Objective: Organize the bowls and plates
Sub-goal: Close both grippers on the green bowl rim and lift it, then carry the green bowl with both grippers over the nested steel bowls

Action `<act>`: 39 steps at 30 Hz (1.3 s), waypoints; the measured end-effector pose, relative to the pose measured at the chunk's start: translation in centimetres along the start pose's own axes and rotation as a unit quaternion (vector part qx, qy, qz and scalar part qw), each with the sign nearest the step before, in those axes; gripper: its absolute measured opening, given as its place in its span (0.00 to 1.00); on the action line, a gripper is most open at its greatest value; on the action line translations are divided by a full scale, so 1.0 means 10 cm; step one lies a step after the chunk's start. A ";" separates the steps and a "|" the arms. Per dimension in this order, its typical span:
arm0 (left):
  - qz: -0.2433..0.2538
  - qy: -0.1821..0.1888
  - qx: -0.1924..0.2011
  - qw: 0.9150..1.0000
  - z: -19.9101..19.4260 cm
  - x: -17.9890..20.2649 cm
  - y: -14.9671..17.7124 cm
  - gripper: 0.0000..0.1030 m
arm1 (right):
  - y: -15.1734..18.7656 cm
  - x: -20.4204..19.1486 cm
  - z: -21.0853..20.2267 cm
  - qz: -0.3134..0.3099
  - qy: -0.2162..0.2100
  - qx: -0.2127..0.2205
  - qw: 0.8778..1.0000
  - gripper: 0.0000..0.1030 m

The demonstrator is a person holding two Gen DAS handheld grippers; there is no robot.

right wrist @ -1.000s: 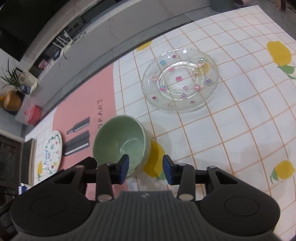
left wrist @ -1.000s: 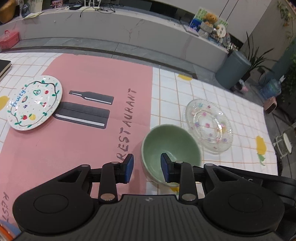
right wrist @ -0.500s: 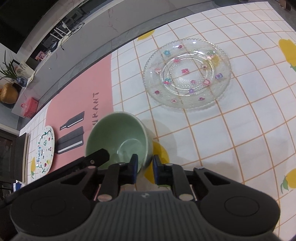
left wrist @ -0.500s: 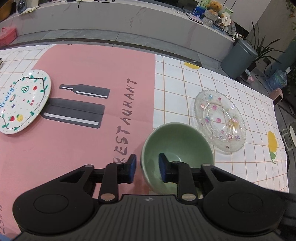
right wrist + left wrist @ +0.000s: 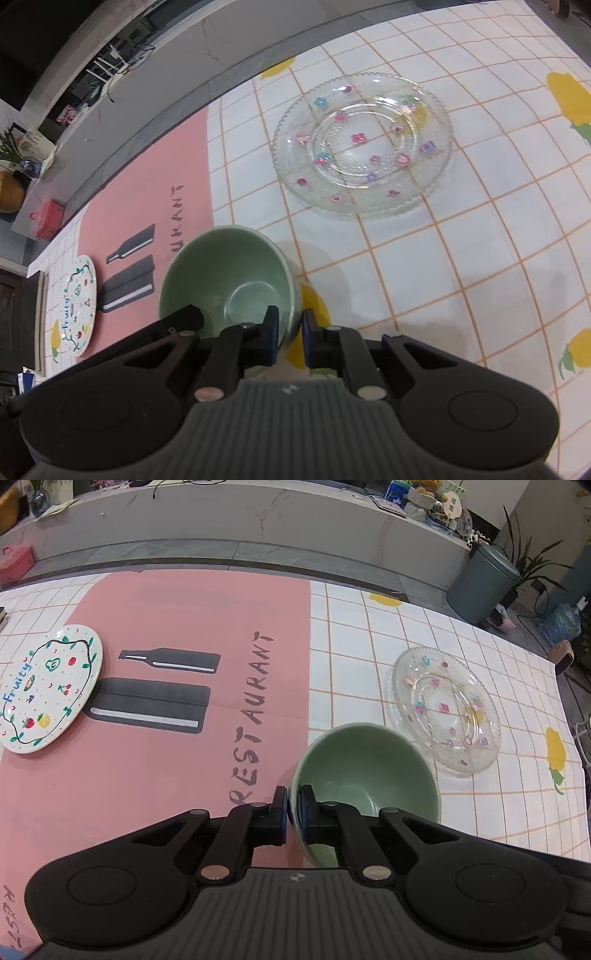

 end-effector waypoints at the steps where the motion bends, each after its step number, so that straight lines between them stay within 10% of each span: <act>1: -0.001 0.001 -0.001 1.000 -0.01 0.00 0.02 0.07 | 0.01 0.00 -0.02 0.000 0.000 0.001 1.000 0.10; 23: -0.022 0.007 0.041 0.999 -0.95 -0.04 0.62 0.07 | 0.82 -0.15 -0.80 -0.022 -0.034 0.024 0.999 0.10; 39: -0.114 -0.005 0.092 0.989 -1.71 -0.87 1.16 0.07 | 1.57 -0.99 -1.05 -0.113 -0.081 0.009 0.990 0.11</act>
Point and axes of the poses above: each gripper's, at about its wrist camera, not at the fingertips, and z roughly the way its jaws point, x to its right, y to its underside, the point moved 7 cm from there along z, roughly the way its jaws point, and after that the axes turned 11 degrees about -x, right-handed, at the moved point
